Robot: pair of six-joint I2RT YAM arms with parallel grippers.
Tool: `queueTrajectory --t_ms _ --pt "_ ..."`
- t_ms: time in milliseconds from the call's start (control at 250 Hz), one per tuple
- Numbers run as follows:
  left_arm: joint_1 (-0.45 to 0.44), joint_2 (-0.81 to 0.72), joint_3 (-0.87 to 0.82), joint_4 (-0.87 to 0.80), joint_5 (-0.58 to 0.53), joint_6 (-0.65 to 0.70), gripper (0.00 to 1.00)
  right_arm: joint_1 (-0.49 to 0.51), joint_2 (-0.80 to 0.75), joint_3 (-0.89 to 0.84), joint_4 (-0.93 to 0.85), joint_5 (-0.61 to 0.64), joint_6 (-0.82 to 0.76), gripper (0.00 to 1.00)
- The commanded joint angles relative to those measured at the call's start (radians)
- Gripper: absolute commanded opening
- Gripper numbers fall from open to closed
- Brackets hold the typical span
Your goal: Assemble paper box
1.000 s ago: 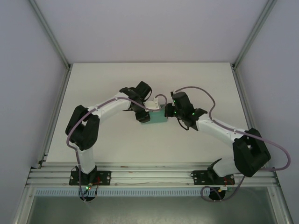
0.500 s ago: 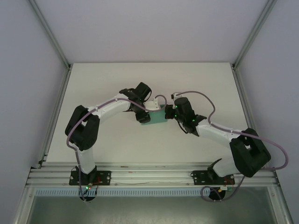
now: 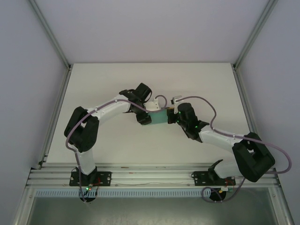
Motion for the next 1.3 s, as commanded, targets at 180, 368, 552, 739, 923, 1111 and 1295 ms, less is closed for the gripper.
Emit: queueTrajectory --t_ms 180,368,552,739,923,1111,1295 --pt "0.003 -0.151 -0.05 0.079 -0.032 -0.126 1.0 0.021 0.08 0.018 -0.136 0.076 0.008 0.0" --pt "0.008 -0.301 -0.162 0.162 -0.123 -0.289 1.0 0.088 0.086 0.05 -0.204 0.19 0.0 0.0" --pt "0.049 -0.375 -0.261 0.168 -0.169 -0.407 0.68 0.117 0.078 0.086 -0.256 0.224 0.007 0.0" --pt "0.092 -0.372 -0.267 0.17 -0.082 -0.428 0.5 0.118 0.082 0.113 -0.293 0.204 0.007 0.0" --pt "0.093 -0.371 -0.282 0.192 -0.041 -0.408 0.44 0.119 0.09 0.127 -0.306 0.219 0.014 0.0" --pt "0.092 -0.342 -0.265 0.172 -0.056 -0.409 0.3 0.119 0.088 0.141 -0.331 0.218 0.019 0.0" --pt "0.093 -0.322 -0.257 0.177 -0.033 -0.416 0.23 0.12 0.084 0.144 -0.337 0.216 0.024 0.0"
